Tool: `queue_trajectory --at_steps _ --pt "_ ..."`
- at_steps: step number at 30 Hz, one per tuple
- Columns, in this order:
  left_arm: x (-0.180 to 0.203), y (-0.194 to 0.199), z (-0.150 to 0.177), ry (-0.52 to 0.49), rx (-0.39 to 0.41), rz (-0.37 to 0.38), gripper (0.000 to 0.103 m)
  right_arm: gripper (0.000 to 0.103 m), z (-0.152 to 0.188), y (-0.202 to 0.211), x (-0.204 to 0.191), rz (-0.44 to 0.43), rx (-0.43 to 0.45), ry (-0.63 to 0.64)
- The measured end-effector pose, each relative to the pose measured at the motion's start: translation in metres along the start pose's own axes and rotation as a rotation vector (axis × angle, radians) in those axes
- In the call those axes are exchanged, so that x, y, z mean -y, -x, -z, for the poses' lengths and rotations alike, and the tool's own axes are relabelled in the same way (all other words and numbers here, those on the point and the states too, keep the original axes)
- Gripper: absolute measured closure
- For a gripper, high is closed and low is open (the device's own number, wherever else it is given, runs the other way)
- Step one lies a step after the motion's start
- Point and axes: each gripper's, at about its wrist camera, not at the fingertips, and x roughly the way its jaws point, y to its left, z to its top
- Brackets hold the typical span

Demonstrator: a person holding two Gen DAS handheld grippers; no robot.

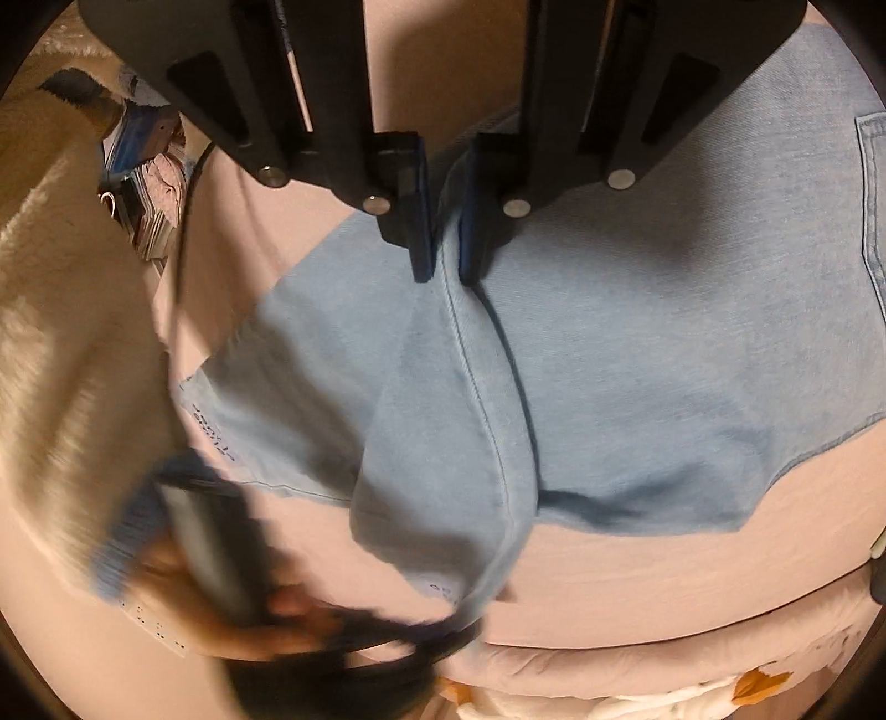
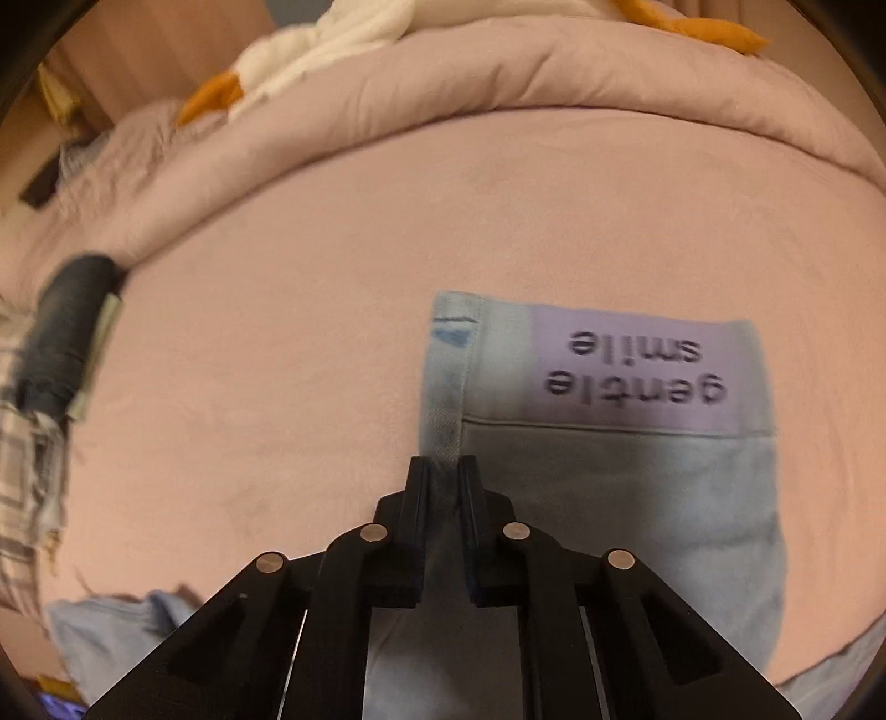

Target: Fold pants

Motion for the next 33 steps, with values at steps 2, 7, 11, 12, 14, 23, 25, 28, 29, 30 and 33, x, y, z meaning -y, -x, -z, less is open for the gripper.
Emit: queue_trajectory --at_steps 2,7,11,12,14,23,25,28,29,30,33 --pt "0.004 0.003 0.002 -0.018 0.005 -0.006 0.094 0.092 0.008 0.034 0.017 -0.061 0.059 -0.033" --pt "0.019 0.005 0.005 -0.086 0.021 -0.03 0.094 0.092 0.047 0.143 0.064 -0.202 0.261 -0.118" --pt "0.034 0.0 0.007 -0.152 0.019 -0.067 0.094 0.092 0.099 0.202 0.109 -0.234 0.369 -0.201" --pt "0.035 -0.001 0.006 -0.166 0.015 -0.075 0.094 0.092 0.116 0.209 0.123 -0.229 0.374 -0.24" --pt "0.028 0.004 0.001 -0.196 0.0 -0.091 0.093 0.092 0.145 0.205 0.139 -0.193 0.37 -0.319" --pt "0.027 -0.01 0.001 -0.311 -0.059 -0.151 0.092 0.088 0.237 0.137 0.237 -0.316 0.283 -0.772" --pt "0.028 -0.012 -0.002 -0.333 -0.063 -0.152 0.093 0.083 0.236 0.138 0.244 -0.374 0.319 -0.818" --pt "0.031 -0.011 -0.003 -0.369 -0.076 -0.153 0.095 0.076 0.228 0.137 0.247 -0.405 0.335 -0.833" --pt "0.033 -0.01 -0.002 -0.383 -0.08 -0.154 0.096 0.076 0.225 0.136 0.245 -0.408 0.338 -0.842" --pt "0.034 -0.008 -0.001 -0.39 -0.083 -0.151 0.097 0.076 0.223 0.135 0.245 -0.409 0.343 -0.851" --pt "0.029 -0.002 -0.003 -0.388 -0.086 -0.115 0.097 0.081 0.21 0.132 0.241 -0.313 0.319 -0.805"
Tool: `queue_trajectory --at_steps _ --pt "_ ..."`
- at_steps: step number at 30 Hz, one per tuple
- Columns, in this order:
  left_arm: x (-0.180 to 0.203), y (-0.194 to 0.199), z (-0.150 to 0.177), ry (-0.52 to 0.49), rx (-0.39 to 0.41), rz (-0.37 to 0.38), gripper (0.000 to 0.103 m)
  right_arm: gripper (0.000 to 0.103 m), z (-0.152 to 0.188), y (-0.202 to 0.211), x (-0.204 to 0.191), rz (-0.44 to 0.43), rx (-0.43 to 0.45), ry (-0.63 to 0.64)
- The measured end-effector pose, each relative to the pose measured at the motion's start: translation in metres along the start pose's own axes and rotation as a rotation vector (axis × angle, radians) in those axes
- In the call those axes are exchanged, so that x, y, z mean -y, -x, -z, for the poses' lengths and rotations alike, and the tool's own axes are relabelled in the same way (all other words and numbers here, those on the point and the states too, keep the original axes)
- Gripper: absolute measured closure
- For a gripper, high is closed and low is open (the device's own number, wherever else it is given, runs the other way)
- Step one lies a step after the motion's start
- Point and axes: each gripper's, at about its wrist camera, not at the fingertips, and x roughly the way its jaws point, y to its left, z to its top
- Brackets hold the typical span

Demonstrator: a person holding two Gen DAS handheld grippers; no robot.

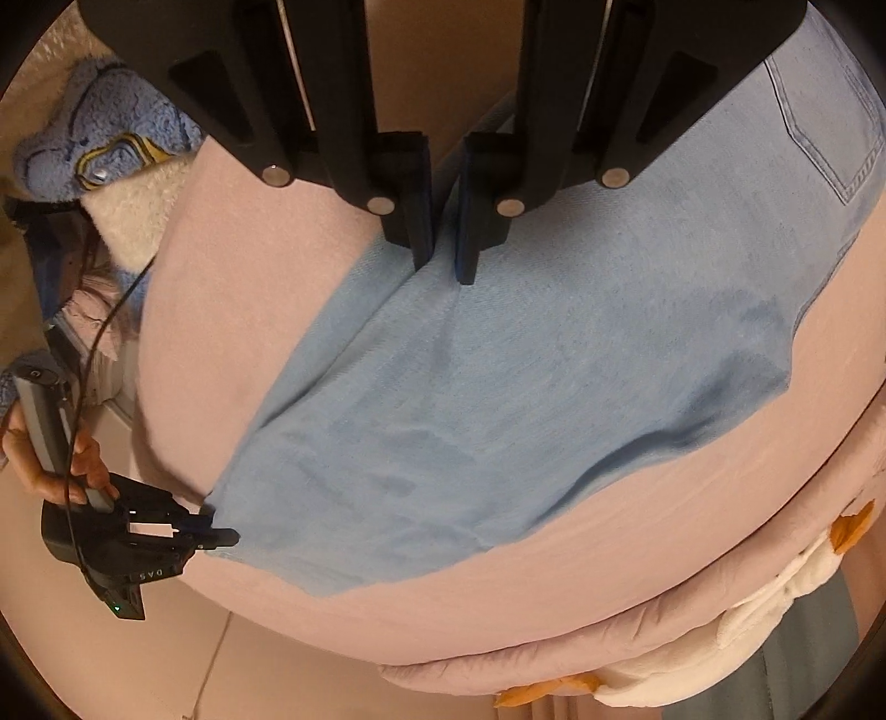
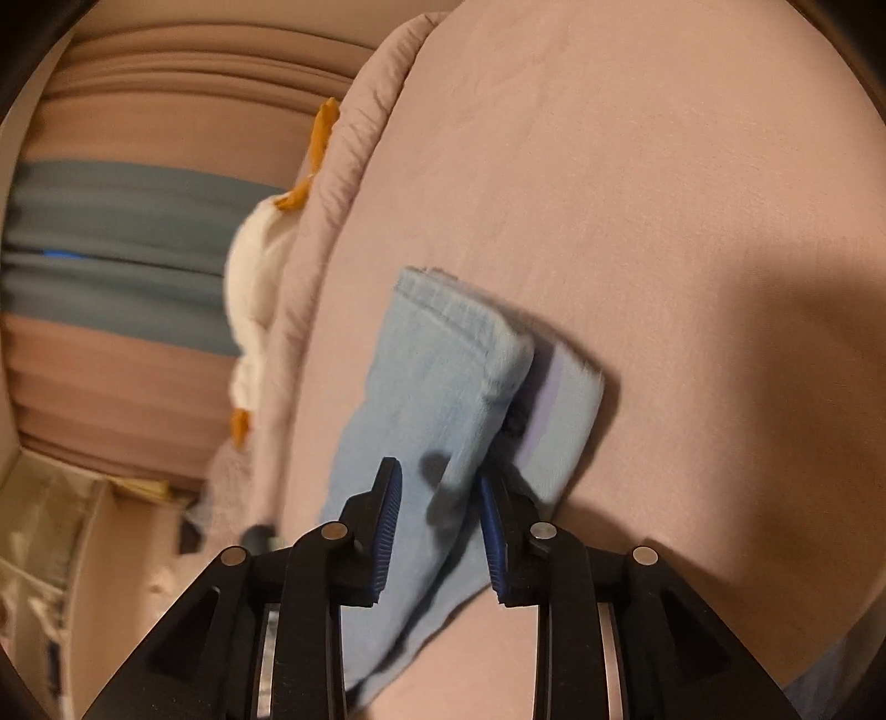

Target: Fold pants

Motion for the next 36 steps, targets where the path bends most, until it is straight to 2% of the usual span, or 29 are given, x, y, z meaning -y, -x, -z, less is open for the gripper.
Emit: queue_trajectory --at_steps 2,3,6,8,9,11,14,16,17,18,20,23,26,28,29,30,31,32,34,36 --pt "-0.001 0.004 0.001 -0.009 0.01 0.007 0.097 0.092 -0.003 0.001 -0.007 0.075 -0.017 0.065" --pt "0.001 0.005 0.004 -0.023 0.013 0.002 0.096 0.094 -0.004 0.005 -0.009 0.091 -0.016 0.097" --pt "0.005 -0.005 0.004 -0.033 -0.023 -0.024 0.097 0.094 -0.006 0.015 -0.013 0.11 -0.007 0.132" --pt "0.008 -0.002 0.002 -0.046 -0.017 -0.033 0.094 0.094 -0.008 0.006 -0.011 0.177 -0.033 0.194" --pt "0.007 0.003 0.003 -0.026 -0.009 -0.021 0.092 0.094 -0.01 0.003 -0.004 0.179 -0.055 0.183" --pt "0.004 0.013 0.006 0.01 0.004 0.011 0.091 0.094 -0.015 0.006 0.004 0.133 -0.033 0.123" --pt "-0.005 0.034 0.016 0.071 0.049 0.074 0.089 0.086 -0.016 0.02 0.007 0.135 -0.004 0.101" --pt "-0.015 0.046 0.021 0.12 0.087 0.095 0.087 0.067 -0.011 0.033 0.001 0.116 0.006 0.127" --pt "-0.023 0.051 0.023 0.157 0.109 0.087 0.085 0.052 -0.005 0.036 -0.001 0.106 0.002 0.137" --pt "-0.031 0.053 0.024 0.19 0.122 0.076 0.083 0.046 0.001 0.037 -0.003 0.094 -0.02 0.15" --pt "-0.052 0.054 0.028 0.29 0.142 0.047 0.083 0.046 0.021 0.025 -0.008 0.058 -0.131 0.166" --pt "-0.079 0.054 0.041 0.409 0.156 -0.015 0.083 0.047 0.047 -0.004 -0.015 0.022 -0.239 0.172" --pt "-0.096 0.054 0.059 0.493 0.139 -0.07 0.083 0.047 0.059 -0.03 -0.026 -0.02 -0.265 0.176" --pt "-0.106 0.051 0.078 0.54 0.083 -0.104 0.084 0.047 0.059 -0.041 -0.034 -0.026 -0.247 0.207" --pt "-0.108 0.051 0.086 0.556 0.068 -0.096 0.086 0.053 0.059 -0.045 -0.037 -0.016 -0.225 0.226" --pt "-0.109 0.053 0.095 0.571 0.065 -0.088 0.089 0.068 0.058 -0.047 -0.039 0.0 -0.21 0.242" --pt "-0.109 0.057 0.102 0.579 0.072 -0.081 0.091 0.076 0.057 -0.05 -0.038 0.014 -0.211 0.245" --pt "-0.11 0.061 0.111 0.588 0.079 -0.072 0.09 0.091 0.055 -0.05 -0.034 0.014 -0.222 0.232" --pt "-0.114 0.066 0.121 0.615 0.094 -0.05 0.09 0.095 0.05 -0.039 -0.03 -0.005 -0.245 0.232" --pt "-0.12 0.068 0.125 0.644 0.105 -0.025 0.091 0.097 0.049 -0.028 -0.033 0.016 -0.26 0.282"
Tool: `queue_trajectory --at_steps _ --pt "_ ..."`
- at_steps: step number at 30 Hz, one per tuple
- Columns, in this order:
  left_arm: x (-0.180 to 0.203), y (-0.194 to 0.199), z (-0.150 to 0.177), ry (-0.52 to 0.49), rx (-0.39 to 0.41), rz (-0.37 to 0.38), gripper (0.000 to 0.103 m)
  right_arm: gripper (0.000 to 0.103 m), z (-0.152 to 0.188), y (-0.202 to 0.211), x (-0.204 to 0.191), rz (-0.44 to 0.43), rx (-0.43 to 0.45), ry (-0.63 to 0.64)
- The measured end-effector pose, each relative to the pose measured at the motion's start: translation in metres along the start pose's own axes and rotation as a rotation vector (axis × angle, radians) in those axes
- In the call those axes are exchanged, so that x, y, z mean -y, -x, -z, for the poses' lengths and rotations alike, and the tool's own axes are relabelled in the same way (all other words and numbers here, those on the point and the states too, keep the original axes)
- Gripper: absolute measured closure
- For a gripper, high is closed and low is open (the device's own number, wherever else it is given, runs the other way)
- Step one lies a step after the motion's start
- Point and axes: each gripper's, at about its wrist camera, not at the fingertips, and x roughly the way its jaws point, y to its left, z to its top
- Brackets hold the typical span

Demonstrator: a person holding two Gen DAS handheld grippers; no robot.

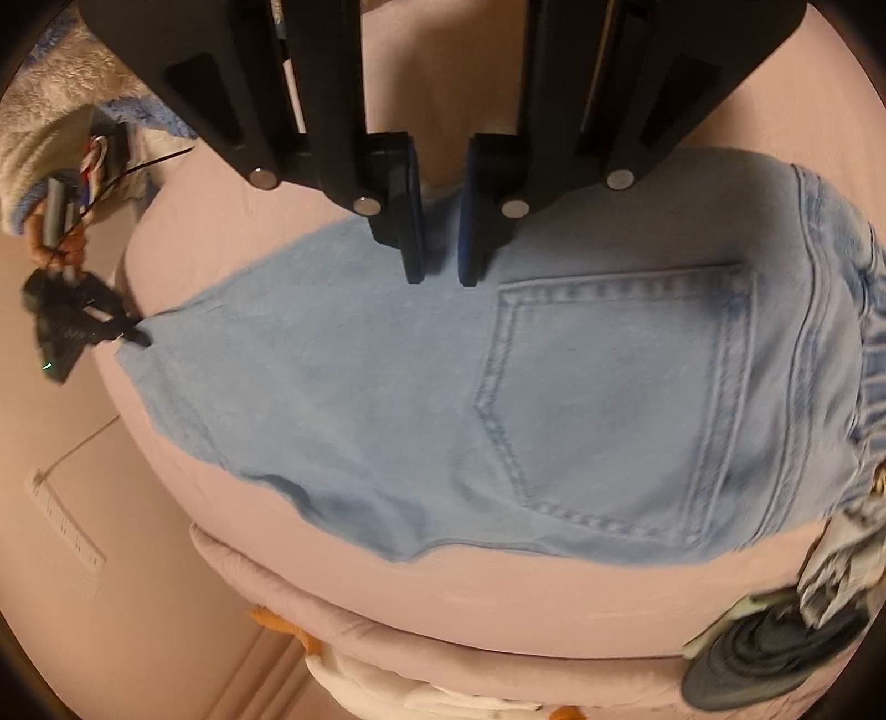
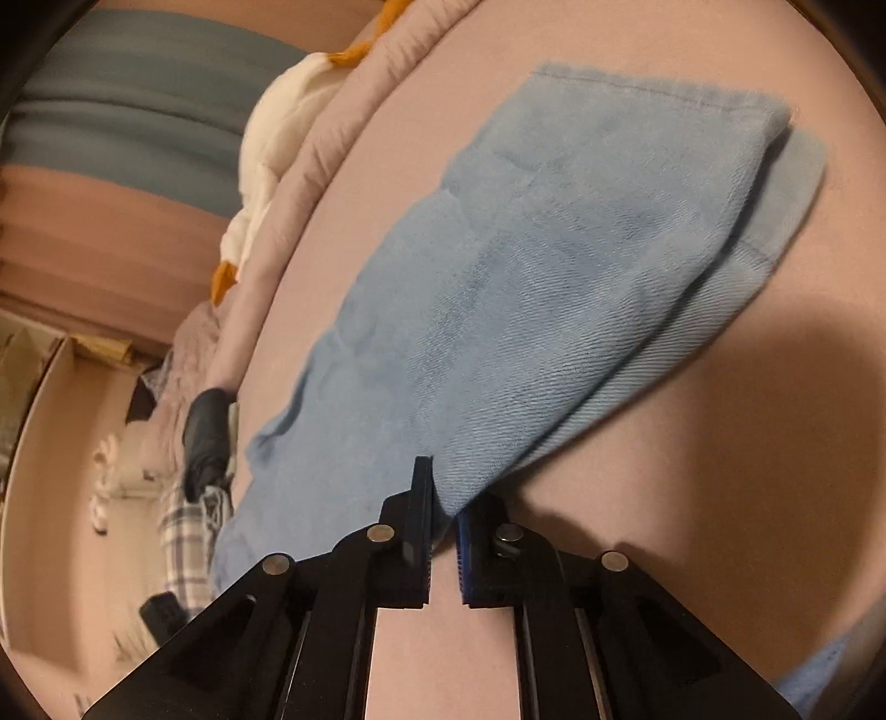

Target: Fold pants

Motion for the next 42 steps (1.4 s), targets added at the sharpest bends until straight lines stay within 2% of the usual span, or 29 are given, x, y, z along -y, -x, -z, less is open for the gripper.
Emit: queue_trajectory --at_steps 3,4,6,8,10,11,12,15,18,19,21,23,25,27,28,30,32,34,36,40,41,42 --pt "0.006 0.004 -0.004 -0.021 0.001 -0.025 0.092 0.097 -0.004 -0.013 0.0 0.05 -0.07 0.026" --pt "0.01 0.006 -0.005 -0.04 0.005 -0.038 0.092 0.097 -0.006 -0.014 0.003 0.043 -0.082 0.004" --pt "0.017 0.01 -0.006 -0.071 0.011 -0.049 0.086 0.093 -0.01 -0.011 0.003 0.039 -0.101 -0.027" --pt "0.019 0.014 -0.007 -0.089 0.028 -0.039 0.084 0.091 -0.01 -0.008 -0.006 0.103 -0.135 0.016" --pt "0.019 0.016 -0.012 -0.096 0.05 -0.027 0.083 0.084 -0.004 -0.005 -0.026 0.187 -0.176 0.131" --pt "0.02 0.015 -0.015 -0.097 0.058 -0.028 0.082 0.078 0.001 -0.006 -0.034 0.195 -0.204 0.171" --pt "0.02 0.013 -0.018 -0.097 0.06 -0.035 0.08 0.078 0.007 -0.009 -0.044 0.168 -0.235 0.204" --pt "0.016 0.005 -0.026 -0.087 0.067 -0.06 0.08 0.078 0.023 -0.025 -0.087 0.008 -0.283 0.35" --pt "0.004 -0.003 -0.024 -0.056 0.048 -0.132 0.081 0.078 0.035 -0.058 -0.13 -0.031 -0.279 0.51" --pt "-0.002 -0.002 -0.02 -0.039 0.043 -0.12 0.081 0.078 0.039 -0.073 -0.141 -0.036 -0.287 0.549" --pt "-0.011 0.004 -0.012 -0.012 0.057 -0.08 0.081 0.078 0.05 -0.095 -0.155 -0.01 -0.292 0.64" --pt "-0.014 0.01 -0.008 -0.009 0.056 -0.063 0.08 0.077 0.071 -0.116 -0.158 0.079 -0.371 0.742" --pt "-0.015 0.013 -0.01 -0.004 0.048 -0.049 0.08 0.077 0.088 -0.115 -0.162 0.096 -0.386 0.856" --pt "-0.011 0.015 -0.017 -0.021 0.061 -0.067 0.077 0.077 0.086 -0.112 -0.168 0.034 -0.473 0.835" --pt "-0.009 0.017 -0.021 -0.031 0.074 -0.074 0.075 0.077 0.08 -0.11 -0.171 -0.004 -0.486 0.805" --pt "-0.005 0.021 -0.031 -0.035 0.108 -0.052 0.068 0.077 0.068 -0.108 -0.177 -0.005 -0.428 0.829" --pt "-0.006 0.017 -0.042 -0.032 0.129 -0.066 0.067 0.077 0.047 -0.114 -0.184 0.011 -0.355 0.809" --pt "-0.011 0.011 -0.05 -0.02 0.137 -0.087 0.067 0.077 0.029 -0.13 -0.189 -0.018 -0.312 0.763" --pt "-0.021 0.001 -0.056 0.018 0.122 -0.1 0.067 0.077 0.018 -0.151 -0.194 -0.022 -0.294 0.747" --pt "-0.038 -0.007 -0.061 0.043 0.109 -0.098 0.068 0.078 -0.003 -0.204 -0.19 0.049 -0.302 0.694" --pt "-0.039 -0.008 -0.063 0.042 0.112 -0.096 0.068 0.086 -0.011 -0.211 -0.188 0.063 -0.287 0.678" --pt "-0.039 -0.008 -0.064 0.038 0.115 -0.096 0.068 0.1 -0.019 -0.208 -0.185 0.063 -0.27 0.663"
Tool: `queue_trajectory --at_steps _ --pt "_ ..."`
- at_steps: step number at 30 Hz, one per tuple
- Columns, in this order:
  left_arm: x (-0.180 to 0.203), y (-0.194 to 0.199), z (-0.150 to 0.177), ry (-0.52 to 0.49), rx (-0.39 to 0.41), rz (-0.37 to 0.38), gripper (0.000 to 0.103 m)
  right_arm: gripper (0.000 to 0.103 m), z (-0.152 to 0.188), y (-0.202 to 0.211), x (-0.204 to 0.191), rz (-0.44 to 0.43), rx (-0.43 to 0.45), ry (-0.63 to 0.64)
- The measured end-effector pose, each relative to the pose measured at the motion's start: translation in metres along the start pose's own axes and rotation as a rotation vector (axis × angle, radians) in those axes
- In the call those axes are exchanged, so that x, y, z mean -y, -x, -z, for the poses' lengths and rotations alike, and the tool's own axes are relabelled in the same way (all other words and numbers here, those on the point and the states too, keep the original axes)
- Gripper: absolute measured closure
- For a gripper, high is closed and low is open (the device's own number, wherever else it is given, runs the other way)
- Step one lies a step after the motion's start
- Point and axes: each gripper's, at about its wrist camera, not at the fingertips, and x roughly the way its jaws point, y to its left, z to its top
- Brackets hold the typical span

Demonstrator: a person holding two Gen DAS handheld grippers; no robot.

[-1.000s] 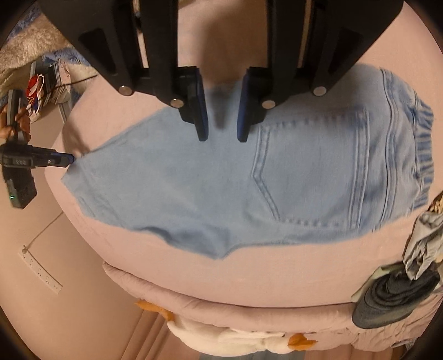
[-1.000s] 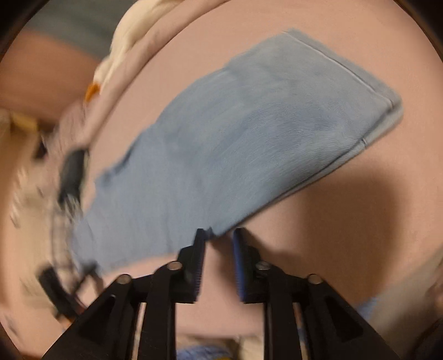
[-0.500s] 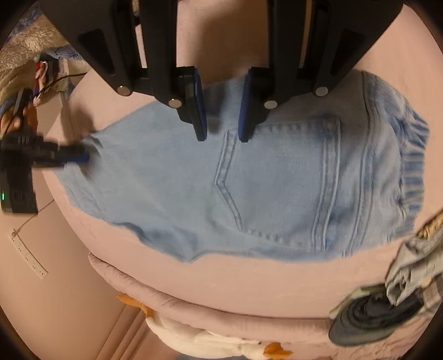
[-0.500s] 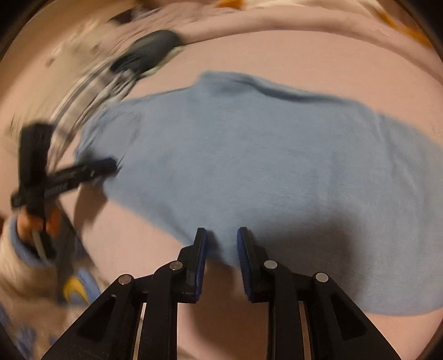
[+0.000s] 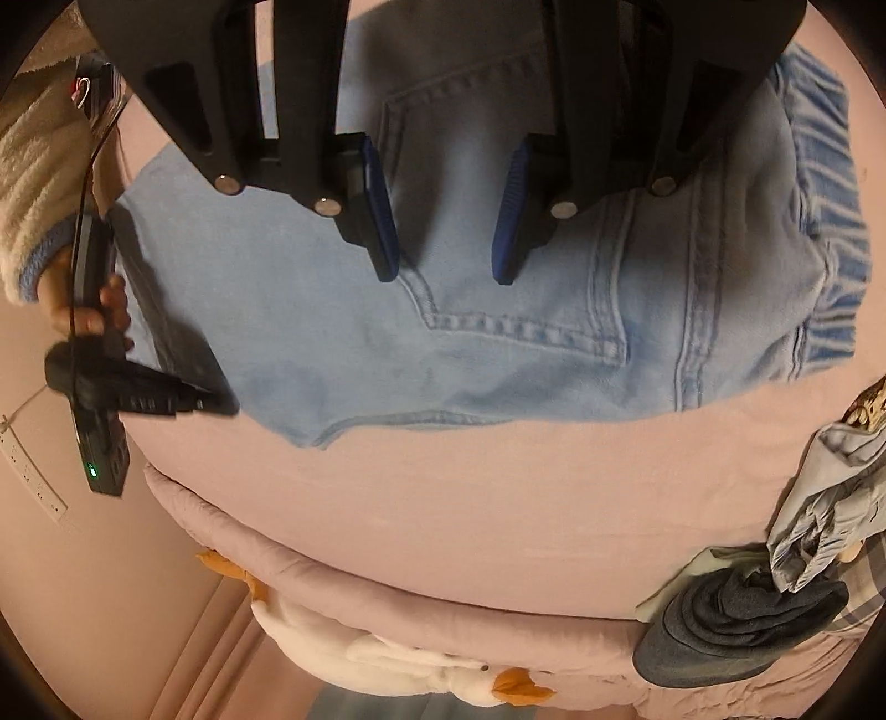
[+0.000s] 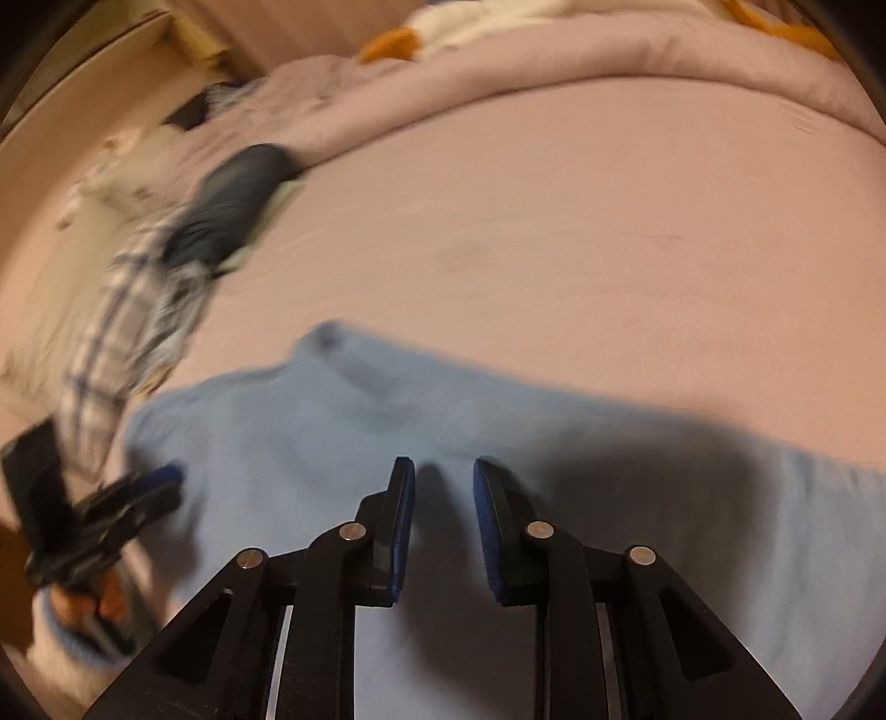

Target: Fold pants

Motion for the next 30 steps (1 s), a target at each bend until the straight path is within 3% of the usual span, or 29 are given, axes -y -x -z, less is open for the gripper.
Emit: queue_trajectory --at_steps 3,5,8,10,11,12,16,17,18,19,20,22,24,27,30 --pt "0.0 0.004 -0.005 0.002 0.006 0.003 0.068 0.103 -0.017 -0.001 0.011 0.024 0.057 -0.068" --pt "0.001 0.012 -0.005 -0.008 0.027 -0.006 0.067 0.103 -0.027 0.004 0.007 0.088 0.073 -0.056" --pt "-0.004 0.028 -0.005 -0.003 0.059 -0.018 0.066 0.103 -0.033 0.018 -0.013 -0.029 0.092 -0.006" --pt "-0.011 0.038 -0.002 0.009 0.08 -0.039 0.065 0.082 -0.031 0.018 -0.041 -0.099 0.054 0.094" --pt "-0.015 0.042 0.001 0.016 0.084 -0.046 0.065 0.06 -0.031 0.014 -0.053 -0.105 0.031 0.135" --pt "-0.018 0.045 0.004 0.026 0.083 -0.043 0.065 0.052 -0.029 0.009 -0.069 -0.099 0.011 0.192" --pt "-0.022 0.047 0.022 0.013 0.059 -0.07 0.066 0.052 -0.029 -0.017 -0.094 -0.062 -0.07 0.328" --pt "-0.021 0.047 0.025 0.001 0.056 -0.085 0.066 0.057 -0.031 -0.027 -0.1 -0.052 -0.101 0.356" --pt "-0.02 0.046 0.027 -0.006 0.054 -0.099 0.066 0.086 -0.032 -0.037 -0.104 -0.03 -0.143 0.386" --pt "-0.019 0.045 0.027 -0.01 0.05 -0.108 0.066 0.095 -0.032 -0.05 -0.111 0.009 -0.188 0.425" --pt "-0.019 0.044 0.027 -0.009 0.047 -0.113 0.066 0.095 -0.032 -0.055 -0.111 0.046 -0.199 0.458" --pt "-0.018 0.043 0.025 0.002 0.038 -0.126 0.066 0.098 -0.034 -0.059 -0.119 0.093 -0.172 0.5" --pt "-0.016 0.045 0.023 0.003 0.035 -0.141 0.066 0.099 -0.041 -0.06 -0.118 0.107 -0.149 0.447" --pt "-0.004 0.049 0.024 -0.021 0.037 -0.147 0.065 0.099 -0.043 -0.037 -0.115 0.159 0.004 0.386" --pt "0.011 0.048 0.028 -0.052 0.031 -0.103 0.063 0.098 -0.037 0.002 -0.089 0.016 0.067 0.238"
